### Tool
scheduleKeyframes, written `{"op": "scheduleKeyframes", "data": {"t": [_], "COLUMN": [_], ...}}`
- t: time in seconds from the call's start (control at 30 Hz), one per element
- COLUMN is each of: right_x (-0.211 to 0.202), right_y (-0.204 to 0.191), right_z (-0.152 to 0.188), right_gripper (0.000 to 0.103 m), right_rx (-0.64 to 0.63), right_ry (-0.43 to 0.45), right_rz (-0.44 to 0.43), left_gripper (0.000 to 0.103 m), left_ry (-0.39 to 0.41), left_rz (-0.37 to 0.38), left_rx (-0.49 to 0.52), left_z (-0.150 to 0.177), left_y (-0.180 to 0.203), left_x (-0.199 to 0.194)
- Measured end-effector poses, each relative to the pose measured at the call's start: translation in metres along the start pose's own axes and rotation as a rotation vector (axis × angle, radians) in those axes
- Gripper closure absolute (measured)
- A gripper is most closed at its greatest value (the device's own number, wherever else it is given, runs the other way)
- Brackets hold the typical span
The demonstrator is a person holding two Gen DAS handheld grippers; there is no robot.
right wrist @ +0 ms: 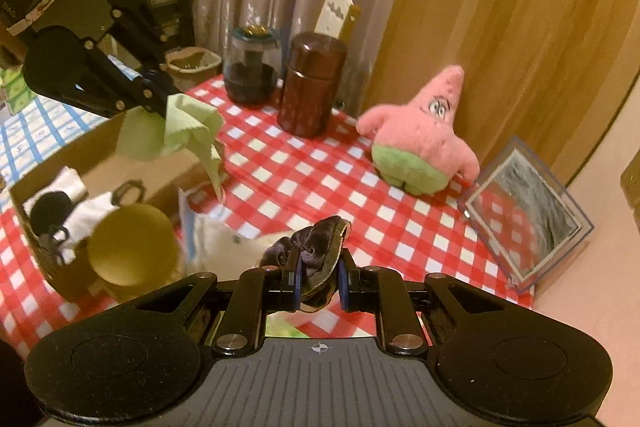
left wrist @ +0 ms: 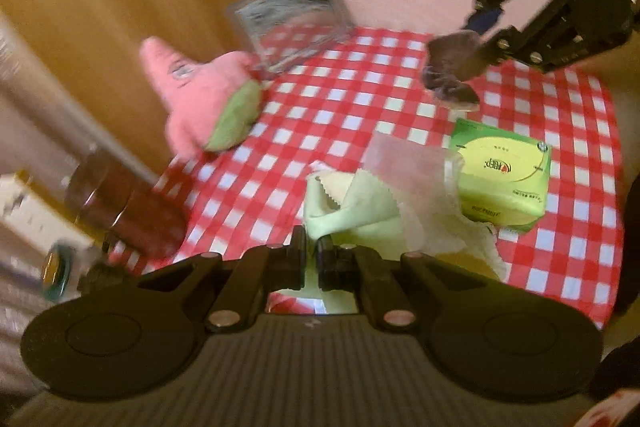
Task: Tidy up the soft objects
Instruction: 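Carry green cloth and scrunchie into the cardboard tray and open both grippers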
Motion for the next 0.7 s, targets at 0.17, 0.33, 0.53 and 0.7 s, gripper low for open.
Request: {"op": "scheduleKeyframes", "data": {"t": [0.17,0.33,0.53,0.7], "right_x": [-0.013,-0.015,0.0,0.025], "right_y": [-0.02,-0.049,-0.09,-0.124], "right_z": [-0.025,-0.053,-0.093,-0.124], "right_gripper": [0.086,0.086,0.086,0.086], "right_rx": [0.001,-0.007,-0.001,-0.002], "right_ry": [0.04,0.076,0.105,0.109], "right_rz": [-0.019,-0.06,-0.142,-0.208], "left_gripper": [0.098,0.098,0.098,0.098], "left_ry": [0.019,0.039,0.054,0.038], "left_rz": [-0.053,-0.112,-0.17,-0.205], "left_rx": [-0.173,-0.367,-0.532,-0.634], "left_z": [0.026,0.06,0.1,0.14], "left_y": [-0.029,-0.053,-0.067,-0.079], "left_x": [-0.043,-0.081,-0.11,-0.113]}}
Point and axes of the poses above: each gripper's, at about its wrist camera, not at the fingertips, and x roughly the way its jaws point, y to its right, z to its underside, the point moved 9 cm from there along x, roughly the way its jaws point, and after that the axes turned 13 degrees about -x, right-handed, at the moved point
